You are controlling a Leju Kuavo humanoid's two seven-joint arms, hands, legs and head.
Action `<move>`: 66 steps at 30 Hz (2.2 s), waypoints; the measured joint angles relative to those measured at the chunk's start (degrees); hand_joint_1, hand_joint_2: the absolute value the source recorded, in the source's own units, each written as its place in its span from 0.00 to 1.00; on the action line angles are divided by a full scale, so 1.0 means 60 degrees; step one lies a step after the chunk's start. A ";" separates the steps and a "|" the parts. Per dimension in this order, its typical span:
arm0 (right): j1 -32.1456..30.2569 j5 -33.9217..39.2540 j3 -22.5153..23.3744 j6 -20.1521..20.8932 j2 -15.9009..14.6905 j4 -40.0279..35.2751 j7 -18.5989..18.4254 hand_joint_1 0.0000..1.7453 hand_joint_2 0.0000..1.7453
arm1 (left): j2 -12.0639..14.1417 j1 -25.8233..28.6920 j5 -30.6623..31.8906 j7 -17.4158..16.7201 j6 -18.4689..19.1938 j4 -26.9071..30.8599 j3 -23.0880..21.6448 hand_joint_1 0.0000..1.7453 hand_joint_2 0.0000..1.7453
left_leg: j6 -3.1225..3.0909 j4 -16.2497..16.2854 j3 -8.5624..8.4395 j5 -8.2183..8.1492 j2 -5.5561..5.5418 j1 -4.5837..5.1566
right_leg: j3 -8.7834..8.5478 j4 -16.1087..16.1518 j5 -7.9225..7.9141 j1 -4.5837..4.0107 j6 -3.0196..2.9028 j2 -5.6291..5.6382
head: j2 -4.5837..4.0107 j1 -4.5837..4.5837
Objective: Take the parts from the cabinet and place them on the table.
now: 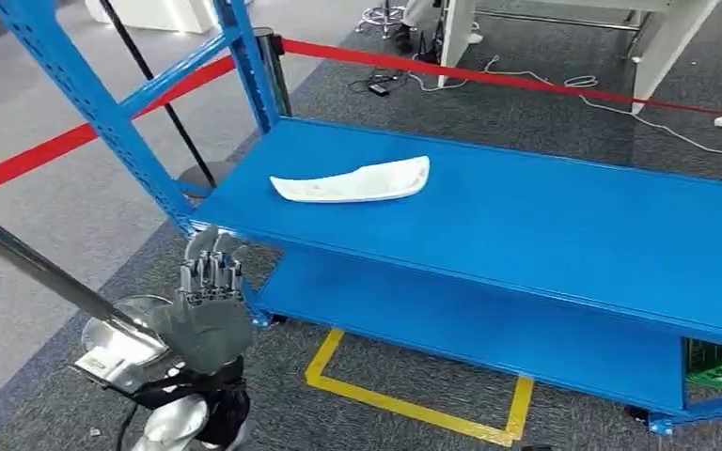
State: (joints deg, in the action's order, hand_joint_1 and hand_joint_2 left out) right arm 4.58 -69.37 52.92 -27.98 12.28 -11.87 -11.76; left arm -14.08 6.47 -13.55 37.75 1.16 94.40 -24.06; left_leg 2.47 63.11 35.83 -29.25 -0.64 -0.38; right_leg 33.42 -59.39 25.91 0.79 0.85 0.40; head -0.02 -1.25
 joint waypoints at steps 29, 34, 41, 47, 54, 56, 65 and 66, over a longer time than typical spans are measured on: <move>0.0029 0.0066 0.0080 -0.0521 -0.0015 -0.0004 -0.0382 0.00 0.00 | 0.0095 -0.0126 -0.0197 -0.0150 0.1027 -0.0146 -0.0302 0.00 0.00 | -0.0105 -0.0921 -0.0438 0.0562 0.0005 0.0062 | 0.0032 0.0056 -0.0068 -0.0020 0.0062 0.0030 | 0.0000 0.0081; 0.0023 0.0062 0.0080 -0.0503 -0.0022 -0.0004 -0.0379 0.00 0.00 | 0.0131 -0.0133 -0.0240 -0.0117 0.1234 -0.0197 -0.0299 0.00 0.00 | 0.0004 0.1829 0.0918 -0.0637 0.0020 0.0052 | 0.0058 0.0053 -0.0058 -0.0025 -0.0035 -0.0006 | 0.0000 -0.0011; 0.0027 -0.0015 0.0080 -0.0208 -0.0029 -0.0004 -0.0383 0.00 0.00 | 0.0128 -0.0138 -0.0134 0.0135 0.2427 -0.0200 -0.0393 0.00 0.00 | -0.0236 -0.0988 -0.0429 0.0657 0.0030 0.0080 | 0.0077 0.0050 -0.0063 -0.0089 0.0175 0.0020 | 0.0000 0.0015; 0.0043 -0.0044 0.0076 -0.0146 -0.0044 -0.0018 -0.0335 0.00 0.00 | 0.0099 -0.0103 0.0033 0.0200 0.3290 -0.0149 -0.0357 0.00 0.00 | -0.0614 -0.1176 -0.0721 0.0434 0.0011 0.0060 | 0.1041 -0.1795 0.0825 -0.0027 0.0446 -0.0012 | 0.0000 0.0106; -0.0030 -0.0007 0.0084 -0.0146 -0.0066 -0.0015 -0.0339 0.00 0.00 | 0.0051 -0.0052 0.0215 0.0196 0.2826 -0.0153 -0.0226 0.00 0.00 | -0.0455 -0.1152 -0.1354 0.0034 -0.0032 0.0102 | 0.0495 -0.0157 -0.0694 -0.0047 0.0376 -0.0001 | 0.0000 0.0120; -0.0002 -0.0007 0.0080 -0.0146 -0.0066 -0.0015 -0.0346 0.00 0.00 | 0.0040 -0.0062 0.0306 0.0196 0.2743 -0.0153 -0.0186 0.00 0.00 | -0.0371 -0.1128 -0.1317 0.0010 -0.0048 0.0126 | 0.0491 0.0014 -0.0585 -0.0067 0.0291 0.0016 | 0.0000 0.0087; 0.0034 0.0022 0.0117 -0.0139 -0.0076 -0.0018 -0.0339 0.00 0.00 | 0.0018 -0.0056 0.0306 0.0200 0.2710 -0.0109 -0.0073 0.00 0.00 | -0.0005 0.1866 0.0565 -0.0976 0.0001 0.0012 | 0.0264 0.0099 -0.0319 0.0013 0.0002 -0.0013 | 0.0000 -0.0036; 0.0022 0.0025 0.0124 -0.0135 -0.0076 -0.0018 -0.0339 0.00 0.00 | 0.0018 -0.0054 0.0302 0.0200 0.2710 -0.0109 -0.0062 0.00 0.00 | 0.0005 0.1533 0.0494 -0.0566 0.0002 -0.0011 | 0.0217 0.0099 -0.0291 0.0022 0.0024 -0.0008 | 0.0000 -0.0040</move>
State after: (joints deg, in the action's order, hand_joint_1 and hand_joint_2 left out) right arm 4.71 -69.22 53.66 -28.79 11.82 -11.98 -13.79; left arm -13.97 6.15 -11.74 38.95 17.42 93.74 -24.44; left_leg 2.50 72.31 38.79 -32.65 -0.63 -0.45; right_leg 34.72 -58.79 24.17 0.92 1.00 0.35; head -0.02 -1.49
